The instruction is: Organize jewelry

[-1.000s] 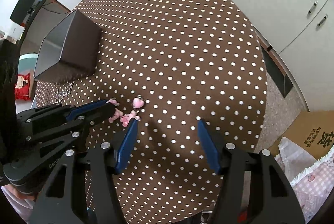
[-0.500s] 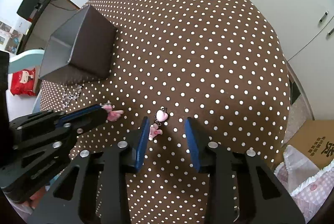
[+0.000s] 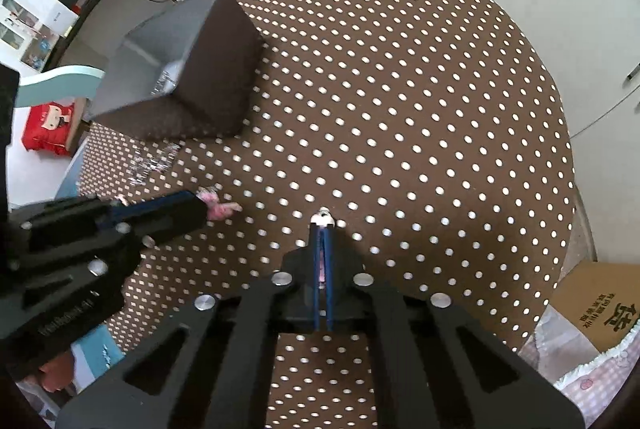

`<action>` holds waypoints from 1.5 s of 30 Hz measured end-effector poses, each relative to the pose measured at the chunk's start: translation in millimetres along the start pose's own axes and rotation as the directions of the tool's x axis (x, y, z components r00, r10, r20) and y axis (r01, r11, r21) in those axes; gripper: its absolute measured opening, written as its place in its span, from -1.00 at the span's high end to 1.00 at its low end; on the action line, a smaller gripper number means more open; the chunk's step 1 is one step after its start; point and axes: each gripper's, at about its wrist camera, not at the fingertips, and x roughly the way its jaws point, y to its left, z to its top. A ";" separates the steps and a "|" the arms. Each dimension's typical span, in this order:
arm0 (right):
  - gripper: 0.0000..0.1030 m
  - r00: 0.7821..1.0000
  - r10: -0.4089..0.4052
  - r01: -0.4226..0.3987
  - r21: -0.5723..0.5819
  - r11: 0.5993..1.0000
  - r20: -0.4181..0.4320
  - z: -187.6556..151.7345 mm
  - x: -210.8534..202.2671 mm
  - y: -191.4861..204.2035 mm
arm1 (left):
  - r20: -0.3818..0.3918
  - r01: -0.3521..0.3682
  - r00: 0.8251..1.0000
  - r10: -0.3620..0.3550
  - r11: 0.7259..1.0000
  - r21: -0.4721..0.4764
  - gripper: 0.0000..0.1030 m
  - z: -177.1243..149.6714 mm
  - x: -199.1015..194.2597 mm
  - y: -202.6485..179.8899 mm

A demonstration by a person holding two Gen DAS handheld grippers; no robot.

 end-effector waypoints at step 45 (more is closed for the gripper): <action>0.78 0.979 0.039 -0.010 -0.142 0.990 0.201 56.4 -61.7 42.9 | 0.244 -0.044 0.967 0.076 0.990 -0.133 0.90 -23.2 -123.5 70.5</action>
